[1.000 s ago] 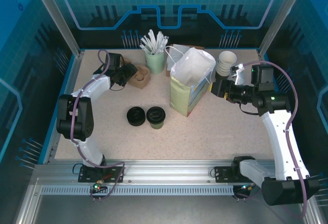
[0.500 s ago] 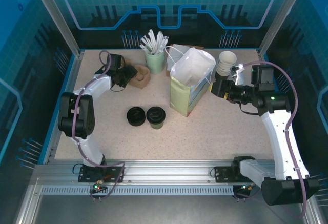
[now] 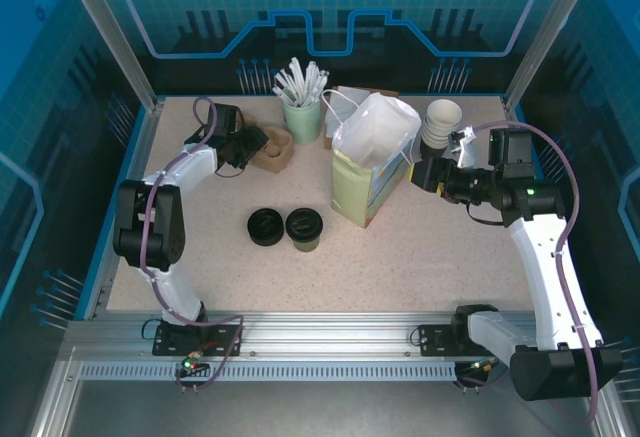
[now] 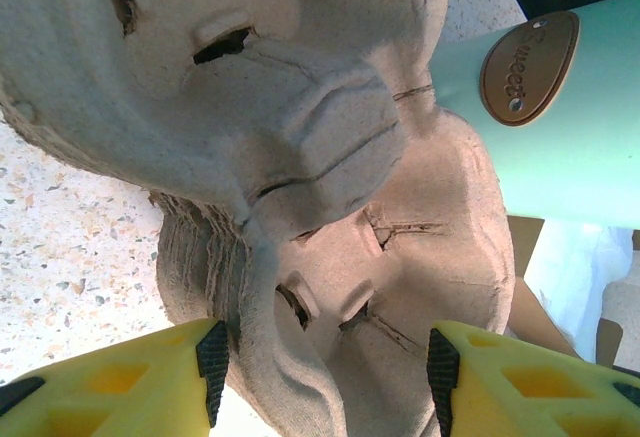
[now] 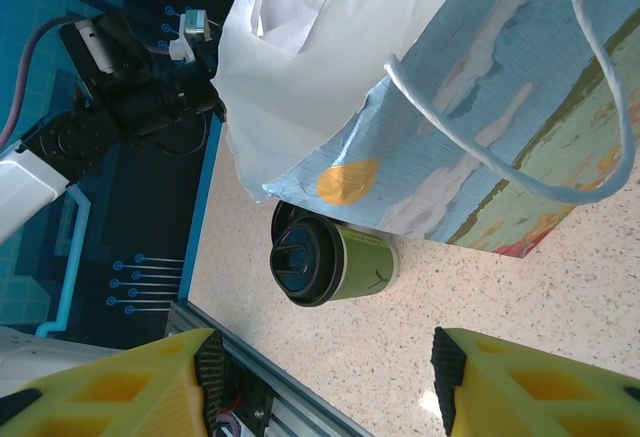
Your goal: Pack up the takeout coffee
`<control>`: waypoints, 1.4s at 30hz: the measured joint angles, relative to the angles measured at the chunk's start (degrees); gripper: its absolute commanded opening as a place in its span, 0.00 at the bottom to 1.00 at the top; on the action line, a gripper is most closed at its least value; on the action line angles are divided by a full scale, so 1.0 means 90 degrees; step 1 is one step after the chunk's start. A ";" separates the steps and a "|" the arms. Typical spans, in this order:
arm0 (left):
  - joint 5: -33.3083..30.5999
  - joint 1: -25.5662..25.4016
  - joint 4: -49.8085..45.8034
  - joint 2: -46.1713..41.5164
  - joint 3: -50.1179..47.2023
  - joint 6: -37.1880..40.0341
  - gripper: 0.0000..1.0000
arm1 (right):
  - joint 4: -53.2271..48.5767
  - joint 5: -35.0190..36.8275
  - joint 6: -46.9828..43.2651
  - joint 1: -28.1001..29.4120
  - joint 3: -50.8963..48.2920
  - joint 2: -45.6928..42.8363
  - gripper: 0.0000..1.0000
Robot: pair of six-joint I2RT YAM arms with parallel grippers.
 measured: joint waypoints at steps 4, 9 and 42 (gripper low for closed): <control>-0.0022 0.0000 -0.0017 -0.0002 0.0000 0.0000 0.57 | -0.0002 -0.0017 -0.0010 -0.0002 0.0000 0.0000 0.60; -0.0095 -0.0002 -0.0058 -0.0027 0.0000 0.0000 0.58 | -0.0002 -0.0039 -0.0027 -0.0032 -0.0015 0.0000 0.60; -0.0109 -0.0092 -0.0053 -0.0034 0.0131 -0.0170 0.43 | 0.0002 -0.0304 -0.0168 -0.0403 -0.0306 -0.0007 0.60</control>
